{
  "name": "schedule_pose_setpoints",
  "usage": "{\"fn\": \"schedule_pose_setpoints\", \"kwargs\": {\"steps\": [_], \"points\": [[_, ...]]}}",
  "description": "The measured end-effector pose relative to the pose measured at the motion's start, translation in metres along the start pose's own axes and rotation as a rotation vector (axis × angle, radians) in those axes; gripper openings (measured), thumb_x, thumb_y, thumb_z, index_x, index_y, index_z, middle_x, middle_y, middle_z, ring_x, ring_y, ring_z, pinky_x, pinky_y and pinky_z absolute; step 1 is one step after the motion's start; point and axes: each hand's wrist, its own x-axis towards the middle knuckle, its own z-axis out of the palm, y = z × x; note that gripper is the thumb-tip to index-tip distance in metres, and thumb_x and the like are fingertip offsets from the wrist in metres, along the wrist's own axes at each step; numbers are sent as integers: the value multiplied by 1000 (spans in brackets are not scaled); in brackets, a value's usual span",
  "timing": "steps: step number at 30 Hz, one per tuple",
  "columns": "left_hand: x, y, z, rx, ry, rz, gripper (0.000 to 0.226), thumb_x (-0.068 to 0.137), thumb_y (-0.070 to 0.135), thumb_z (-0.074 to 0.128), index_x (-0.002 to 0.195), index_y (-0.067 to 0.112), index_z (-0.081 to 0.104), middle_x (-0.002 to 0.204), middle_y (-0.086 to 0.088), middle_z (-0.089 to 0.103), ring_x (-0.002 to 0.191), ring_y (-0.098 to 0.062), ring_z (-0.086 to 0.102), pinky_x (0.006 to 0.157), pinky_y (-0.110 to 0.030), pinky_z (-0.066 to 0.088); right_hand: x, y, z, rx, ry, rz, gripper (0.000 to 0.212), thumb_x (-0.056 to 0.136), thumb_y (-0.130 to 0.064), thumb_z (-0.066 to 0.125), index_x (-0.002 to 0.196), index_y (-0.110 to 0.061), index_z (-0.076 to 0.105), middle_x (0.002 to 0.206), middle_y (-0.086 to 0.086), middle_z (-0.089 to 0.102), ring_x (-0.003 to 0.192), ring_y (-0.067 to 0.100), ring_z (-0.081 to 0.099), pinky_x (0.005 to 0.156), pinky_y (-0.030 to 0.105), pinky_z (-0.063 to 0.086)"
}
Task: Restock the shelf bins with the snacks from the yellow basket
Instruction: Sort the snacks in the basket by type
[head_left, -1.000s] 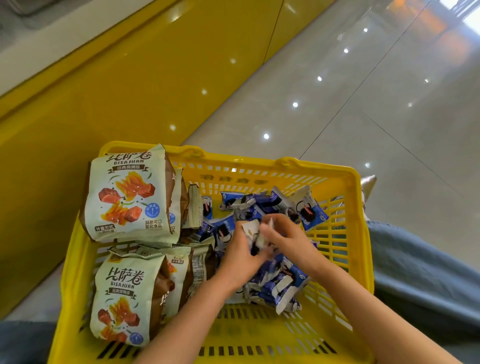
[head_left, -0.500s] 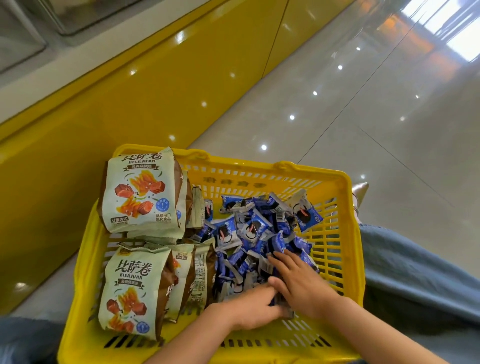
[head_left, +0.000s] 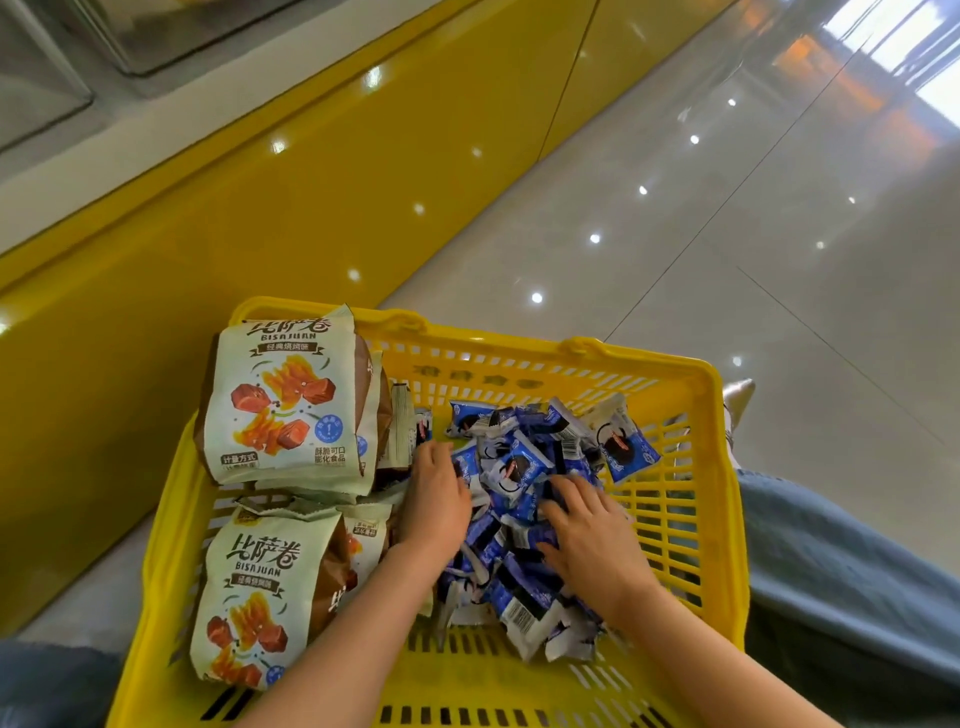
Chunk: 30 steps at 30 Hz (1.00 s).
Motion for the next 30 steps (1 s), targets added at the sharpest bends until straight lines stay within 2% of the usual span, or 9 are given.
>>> {"fn": "schedule_pose_setpoints", "kwargs": {"steps": [3, 5, 9, 11, 18, 22, 25, 27, 30], "points": [[17, -1, 13, 168, -119, -62, 58, 93, 19, 51, 142, 5, 23, 150, -13, 21, 139, -27, 20, 112, -32, 23, 23, -10, 5, 66, 11, -48, 62, 98, -31, 37, 149, -12, 8, 158, 7, 5, 145, 26, -2, 116, 36, -6], [31, -2, 15, 230, -223, -108, 60, 92, 24, 54, 139, 2, 25, 145, -15, 28, 136, -30, 24, 109, -33, 26, 37, -15, 8, 84, 15, -103, 63, 98, -27, 36, 149, -11, 4, 158, 6, 4, 145, 24, -3, 114, 34, -11], [45, -1, 9, 287, -428, -103, 41, 90, 27, 58, 122, 3, 46, 121, -16, 53, 112, -30, 51, 90, -37, 44, 59, -14, 7, 43, -41, -68, 76, 94, -40, 44, 149, -11, 1, 156, 9, 10, 139, 27, 21, 114, 42, 13], [39, 1, 9, 291, -490, -48, 38, 91, 26, 55, 122, 6, 46, 118, -15, 55, 106, -31, 55, 84, -38, 47, 67, -9, 4, -2, -73, -38, 85, 90, -50, 47, 149, -13, -2, 153, 11, 17, 131, 30, 33, 108, 44, 22], [5, 10, 28, 361, -447, 259, 44, 90, 18, 50, 130, 7, 35, 128, -12, 40, 119, -28, 39, 95, -36, 38, 60, 6, 1, -11, -23, -60, 72, 83, -56, 52, 135, -11, 33, 141, 11, 30, 130, 29, 29, 108, 42, 21], [0, 9, 32, 238, -445, 108, 65, 83, 25, 63, 135, 10, 27, 133, -10, 33, 124, -29, 35, 101, -37, 36, 43, 15, 5, 46, -51, -18, 74, 84, -62, 47, 136, -12, 28, 147, 9, 27, 125, 26, 37, 100, 36, 33], [0, -1, 31, 382, -495, 52, 74, 82, 37, 63, 138, 9, 24, 139, -11, 32, 129, -30, 26, 105, -39, 30, 34, 16, 5, 39, -103, 14, 84, 82, -67, 44, 144, -15, 19, 137, 6, 38, 125, 28, 35, 101, 38, 31], [-5, -8, 30, 366, -506, 48, 75, 84, 42, 57, 142, 10, 22, 142, -10, 29, 133, -28, 23, 107, -37, 27, 27, 13, 5, -29, -105, -22, 75, 85, -65, 41, 139, -15, 28, 132, 7, 41, 122, 29, 35, 100, 41, 29], [-10, -13, 26, 132, -518, -62, 73, 87, 47, 51, 144, 13, 21, 144, -8, 31, 132, -24, 31, 105, -34, 31, 22, 7, 3, -108, -108, -47, 65, 90, -61, 35, 128, -9, 44, 126, 10, 45, 120, 28, 36, 104, 44, 24]]}}
